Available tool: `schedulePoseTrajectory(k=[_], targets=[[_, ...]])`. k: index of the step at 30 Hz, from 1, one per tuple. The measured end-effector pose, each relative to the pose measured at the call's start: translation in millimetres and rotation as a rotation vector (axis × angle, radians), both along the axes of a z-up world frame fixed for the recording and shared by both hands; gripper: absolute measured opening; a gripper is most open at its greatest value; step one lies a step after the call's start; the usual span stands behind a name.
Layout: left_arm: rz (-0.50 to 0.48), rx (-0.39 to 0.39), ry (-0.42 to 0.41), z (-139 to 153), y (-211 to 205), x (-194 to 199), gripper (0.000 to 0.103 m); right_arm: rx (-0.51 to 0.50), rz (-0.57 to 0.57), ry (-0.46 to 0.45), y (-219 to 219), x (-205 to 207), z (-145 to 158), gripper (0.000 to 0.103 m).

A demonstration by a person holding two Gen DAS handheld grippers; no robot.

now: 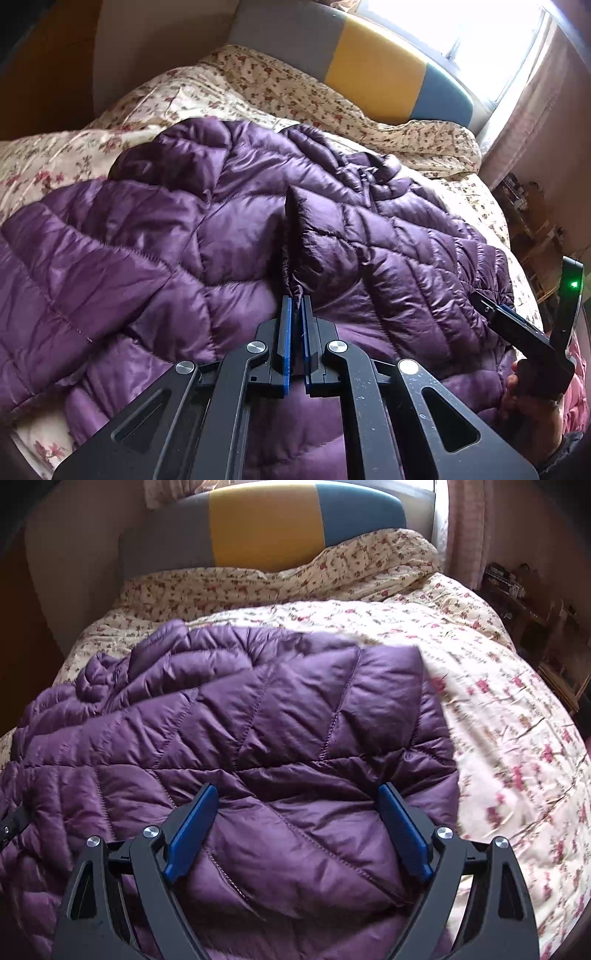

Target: Fold large clothes

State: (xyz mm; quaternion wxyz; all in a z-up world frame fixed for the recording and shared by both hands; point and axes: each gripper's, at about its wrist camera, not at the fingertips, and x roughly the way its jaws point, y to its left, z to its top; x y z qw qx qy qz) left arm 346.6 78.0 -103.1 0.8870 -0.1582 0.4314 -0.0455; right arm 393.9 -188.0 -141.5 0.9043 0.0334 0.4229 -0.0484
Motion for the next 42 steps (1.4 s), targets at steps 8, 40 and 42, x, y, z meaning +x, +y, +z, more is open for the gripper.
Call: schedulePoseTrajectory(k=[8,40,42], targets=[[0.034,-0.005,0.002,-12,2,-6,0.017,-0.089,0.002,0.005,14,5,-21,0.091],[0.982,-0.397,-0.066,-7,298,-334,0.062,-0.124,-0.001,-0.005,19,2,-23,0.092],[1.051,-0.468,-0.092,-14,315,-341,0.062,-0.124,0.000,-0.004,19,2,-23,0.092]])
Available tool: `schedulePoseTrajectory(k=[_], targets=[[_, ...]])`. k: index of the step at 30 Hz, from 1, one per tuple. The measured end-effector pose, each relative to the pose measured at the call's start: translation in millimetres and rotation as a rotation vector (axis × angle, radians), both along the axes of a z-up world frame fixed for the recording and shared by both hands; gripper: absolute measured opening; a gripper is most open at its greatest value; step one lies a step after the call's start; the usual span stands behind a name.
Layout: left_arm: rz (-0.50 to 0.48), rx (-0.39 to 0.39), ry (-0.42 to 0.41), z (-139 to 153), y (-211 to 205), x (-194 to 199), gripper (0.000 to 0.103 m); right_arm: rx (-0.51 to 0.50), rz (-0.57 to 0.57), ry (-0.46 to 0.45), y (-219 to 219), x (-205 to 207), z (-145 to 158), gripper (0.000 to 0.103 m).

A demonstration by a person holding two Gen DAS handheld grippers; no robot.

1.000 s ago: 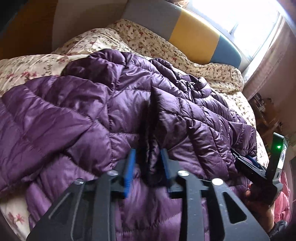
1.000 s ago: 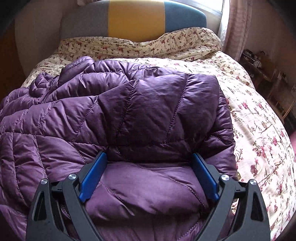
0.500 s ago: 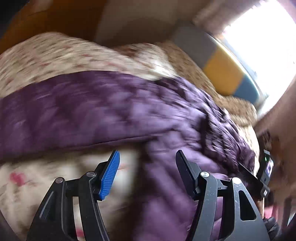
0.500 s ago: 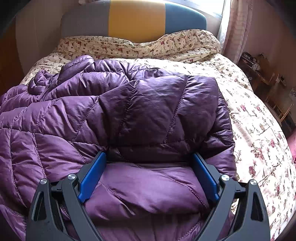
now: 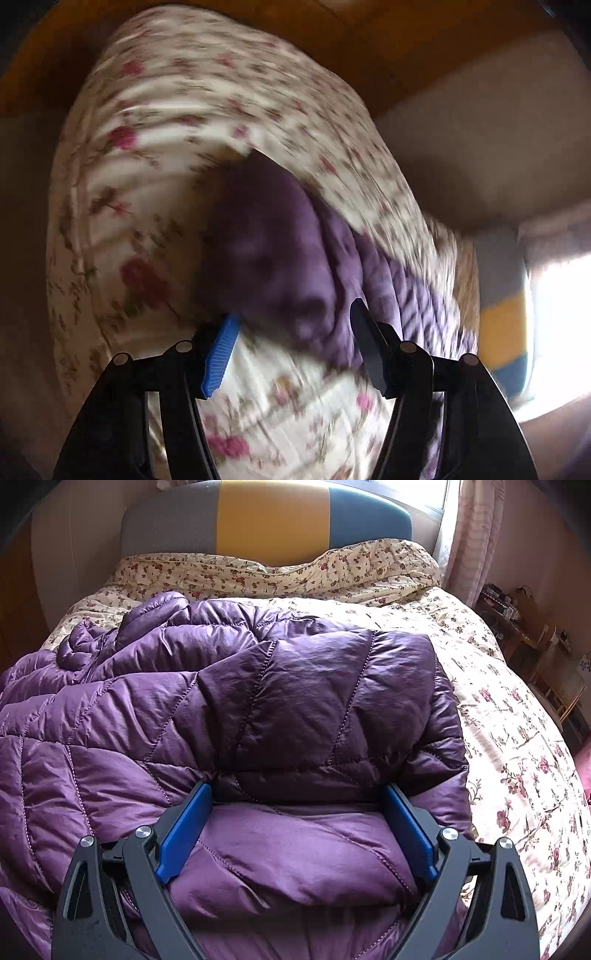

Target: Fold large clothes

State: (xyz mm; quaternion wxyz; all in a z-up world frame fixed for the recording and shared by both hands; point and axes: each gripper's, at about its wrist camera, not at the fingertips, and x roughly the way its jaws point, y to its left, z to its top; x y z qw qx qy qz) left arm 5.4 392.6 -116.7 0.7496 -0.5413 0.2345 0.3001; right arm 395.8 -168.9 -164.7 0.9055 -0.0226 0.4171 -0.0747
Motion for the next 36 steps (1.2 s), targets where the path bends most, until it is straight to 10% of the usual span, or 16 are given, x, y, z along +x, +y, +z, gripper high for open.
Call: schedulePoseTrajectory(k=[7,12,20,36], targets=[[-0.005,0.019,0.027,-2,17,18,0.012,0.001,0.001,-0.001,0,0,0,0.092],[-0.143,0.211,0.029,45,-9,62,0.012,0.002,0.001,-0.002,-1,-1,0,0.092],[-0.462,0.312,-0.057,87,-96,191,0.008,0.009,0.001,-0.004,-2,0,3,0.092],[-1.058,0.155,-0.250,85,-351,356,0.008,0.025,0.003,-0.009,-2,2,4,0.092]])
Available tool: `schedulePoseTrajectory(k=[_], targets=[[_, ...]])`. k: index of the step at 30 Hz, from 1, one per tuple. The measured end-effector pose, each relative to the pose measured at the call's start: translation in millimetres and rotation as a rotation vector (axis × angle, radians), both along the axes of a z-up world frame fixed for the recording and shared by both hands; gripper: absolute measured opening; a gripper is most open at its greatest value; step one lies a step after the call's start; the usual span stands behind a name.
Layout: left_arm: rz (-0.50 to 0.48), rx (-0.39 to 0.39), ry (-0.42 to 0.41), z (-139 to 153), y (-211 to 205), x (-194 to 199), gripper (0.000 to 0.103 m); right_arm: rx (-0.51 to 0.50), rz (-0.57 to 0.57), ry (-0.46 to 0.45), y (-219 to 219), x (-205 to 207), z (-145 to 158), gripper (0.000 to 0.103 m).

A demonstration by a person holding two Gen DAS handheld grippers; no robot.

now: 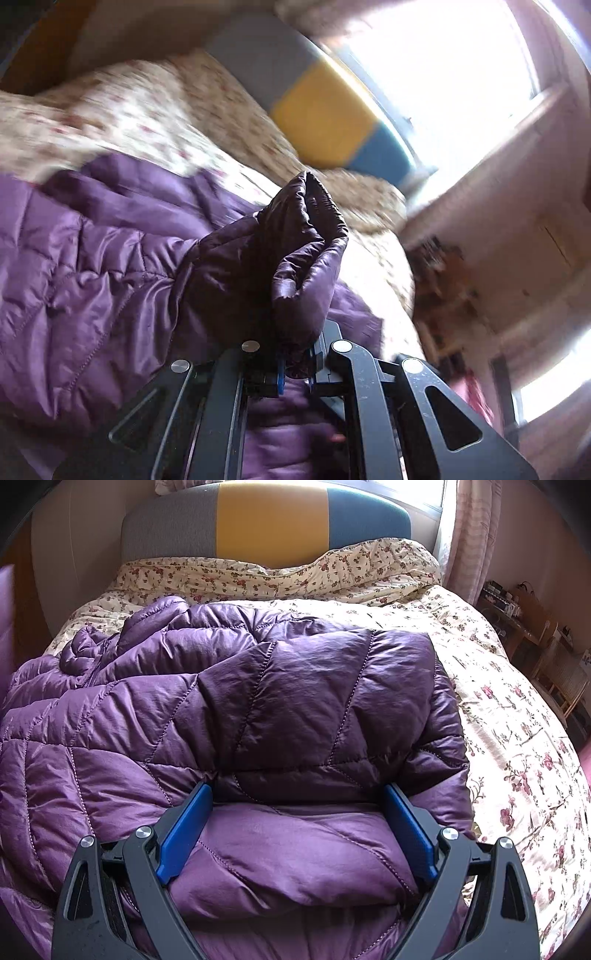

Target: Fold large clothes

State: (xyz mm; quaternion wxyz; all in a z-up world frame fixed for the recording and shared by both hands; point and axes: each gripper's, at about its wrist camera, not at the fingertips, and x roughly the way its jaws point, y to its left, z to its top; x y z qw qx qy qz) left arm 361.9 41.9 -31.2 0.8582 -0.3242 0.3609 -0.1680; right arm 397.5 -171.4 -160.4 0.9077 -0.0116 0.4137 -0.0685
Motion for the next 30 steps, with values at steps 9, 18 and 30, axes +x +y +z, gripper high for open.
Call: schedulePoseTrajectory(k=[9,18,30], targets=[[-0.106,-0.014,0.058,-25,-38,19,0.063,-0.001,0.001,-0.001,-1,-1,0,0.092],[0.034,0.062,0.063,-25,24,-13,0.063,0.002,0.005,-0.016,-2,0,12,0.080],[0.190,0.227,-0.001,-21,106,-79,0.063,0.259,0.126,-0.045,34,-2,59,0.067]])
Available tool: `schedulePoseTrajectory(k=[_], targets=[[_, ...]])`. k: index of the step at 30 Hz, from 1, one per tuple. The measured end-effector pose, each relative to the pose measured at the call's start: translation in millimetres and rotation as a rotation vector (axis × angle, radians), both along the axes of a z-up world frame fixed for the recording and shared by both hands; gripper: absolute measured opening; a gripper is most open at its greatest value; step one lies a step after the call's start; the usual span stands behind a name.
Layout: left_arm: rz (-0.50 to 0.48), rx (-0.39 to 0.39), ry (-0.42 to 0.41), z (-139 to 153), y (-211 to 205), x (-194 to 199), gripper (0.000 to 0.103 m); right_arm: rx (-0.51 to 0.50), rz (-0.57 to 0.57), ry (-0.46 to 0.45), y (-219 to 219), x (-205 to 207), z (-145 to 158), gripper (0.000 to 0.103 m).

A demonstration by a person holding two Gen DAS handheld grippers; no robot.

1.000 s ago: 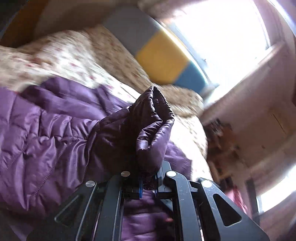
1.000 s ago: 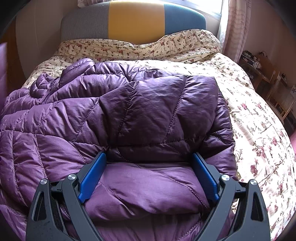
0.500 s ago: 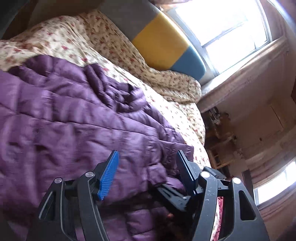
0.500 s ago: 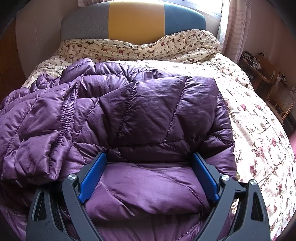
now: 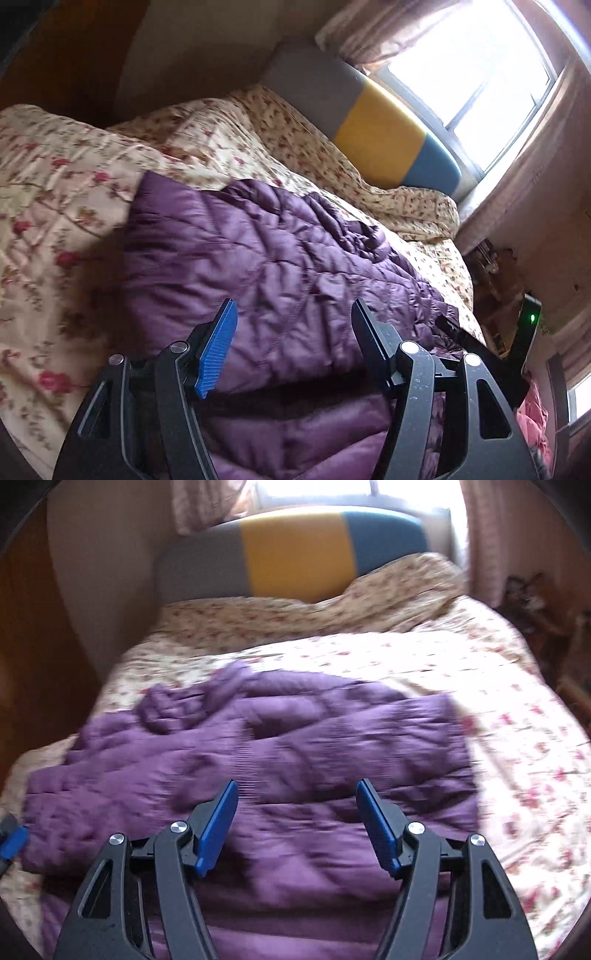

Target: Fold large clothes

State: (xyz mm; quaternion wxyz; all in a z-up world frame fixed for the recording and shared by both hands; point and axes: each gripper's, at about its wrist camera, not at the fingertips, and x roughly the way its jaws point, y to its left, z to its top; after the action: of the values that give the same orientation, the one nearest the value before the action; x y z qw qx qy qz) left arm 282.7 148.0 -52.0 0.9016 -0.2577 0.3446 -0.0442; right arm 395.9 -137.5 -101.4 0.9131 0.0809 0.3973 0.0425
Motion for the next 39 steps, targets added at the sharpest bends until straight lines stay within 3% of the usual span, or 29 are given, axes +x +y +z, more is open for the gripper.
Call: schedulePoseTrajectory(k=[2,4,6,9,15,22,27,31,37,39], targets=[[0.011,0.024,0.003,-2,7,-5,0.063,0.029,0.022,0.061,15,11,-11,0.067],[0.019,0.029,0.009,-4,17,-10,0.063,0.036,0.041,0.096,27,19,-20,0.050],[0.033,0.034,0.008,-5,26,-14,0.063,0.030,0.051,0.106,36,23,-22,0.019],[0.045,0.042,0.001,-6,34,-13,0.063,-0.042,0.032,0.044,37,18,-12,0.007],[0.056,0.052,0.015,-15,28,7,0.063,-0.169,-0.091,-0.015,2,4,-4,0.006],[0.031,0.101,0.065,-32,2,44,0.063,-0.243,-0.191,0.032,-37,-4,-17,0.006],[-0.004,0.186,0.150,-53,-10,67,0.063,-0.246,-0.198,0.095,-46,-5,-37,0.006],[-0.015,0.231,0.151,-66,-14,69,0.063,-0.265,-0.187,0.086,-44,-7,-52,0.007],[0.000,0.281,0.157,-60,-21,66,0.063,-0.270,-0.181,0.088,-43,-7,-49,0.008],[0.016,0.274,0.138,-51,-21,59,0.069,-0.291,-0.173,0.089,-41,-7,-45,0.011]])
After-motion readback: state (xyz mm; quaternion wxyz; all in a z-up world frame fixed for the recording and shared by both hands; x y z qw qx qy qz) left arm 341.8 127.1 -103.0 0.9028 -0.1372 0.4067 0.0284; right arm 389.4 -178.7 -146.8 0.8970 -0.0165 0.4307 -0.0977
